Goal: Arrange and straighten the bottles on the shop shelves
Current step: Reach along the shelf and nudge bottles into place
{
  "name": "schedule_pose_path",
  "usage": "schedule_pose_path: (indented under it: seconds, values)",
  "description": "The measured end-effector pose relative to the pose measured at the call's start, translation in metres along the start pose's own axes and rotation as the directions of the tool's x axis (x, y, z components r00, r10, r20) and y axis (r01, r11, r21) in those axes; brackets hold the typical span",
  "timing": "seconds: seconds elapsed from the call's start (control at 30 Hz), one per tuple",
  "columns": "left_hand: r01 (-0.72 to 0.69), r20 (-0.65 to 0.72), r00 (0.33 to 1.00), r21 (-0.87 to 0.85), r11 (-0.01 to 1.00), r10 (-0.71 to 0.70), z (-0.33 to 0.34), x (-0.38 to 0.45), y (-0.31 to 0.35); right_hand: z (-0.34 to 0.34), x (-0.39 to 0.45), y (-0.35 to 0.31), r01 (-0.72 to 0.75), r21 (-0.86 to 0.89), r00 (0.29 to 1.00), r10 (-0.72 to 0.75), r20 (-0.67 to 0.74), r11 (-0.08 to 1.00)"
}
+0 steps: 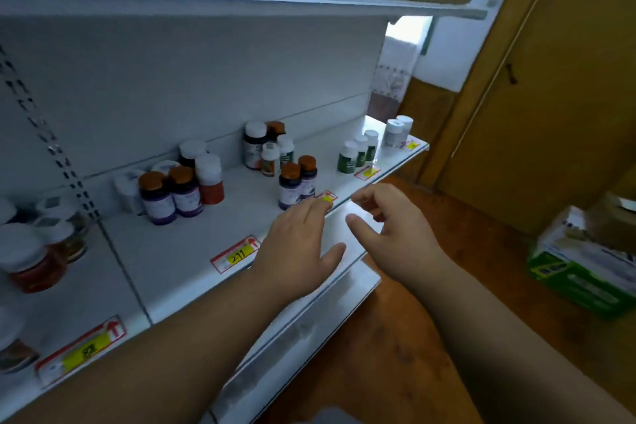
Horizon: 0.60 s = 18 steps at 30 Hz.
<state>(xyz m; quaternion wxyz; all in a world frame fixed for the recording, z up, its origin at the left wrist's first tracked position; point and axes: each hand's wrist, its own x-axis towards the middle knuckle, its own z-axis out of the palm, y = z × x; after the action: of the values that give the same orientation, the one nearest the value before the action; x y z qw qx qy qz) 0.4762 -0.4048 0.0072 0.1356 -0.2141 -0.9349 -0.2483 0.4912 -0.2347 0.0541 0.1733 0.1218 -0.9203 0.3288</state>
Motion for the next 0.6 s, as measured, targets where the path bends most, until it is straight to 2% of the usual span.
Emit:
schedule_pose_path:
  seconds: [0.2,0.4,0.5,0.6]
  values:
    - [0.197,-0.12,0.974,0.014,0.98,-0.194,0.015,0.066,-0.012,0.008,0.102,0.054,0.113,0.104,0.98,-0.129,0.154,0.988]
    - [0.305,-0.184,0.942,0.112,0.946,-0.282,0.012,0.113,-0.055,0.064,0.223,0.077,0.102,0.15,0.967,-0.134,0.216,0.983]
    - [0.354,-0.162,0.926,0.068,0.933,-0.34,0.015,0.14,-0.08,0.105,0.276,0.087,0.121,0.014,0.906,-0.117,0.407,0.993]
    - [0.354,-0.181,0.921,0.012,0.935,-0.346,0.017,0.161,-0.09,0.138,0.308,0.098,0.195,-0.083,0.794,-0.108,0.599,0.977]
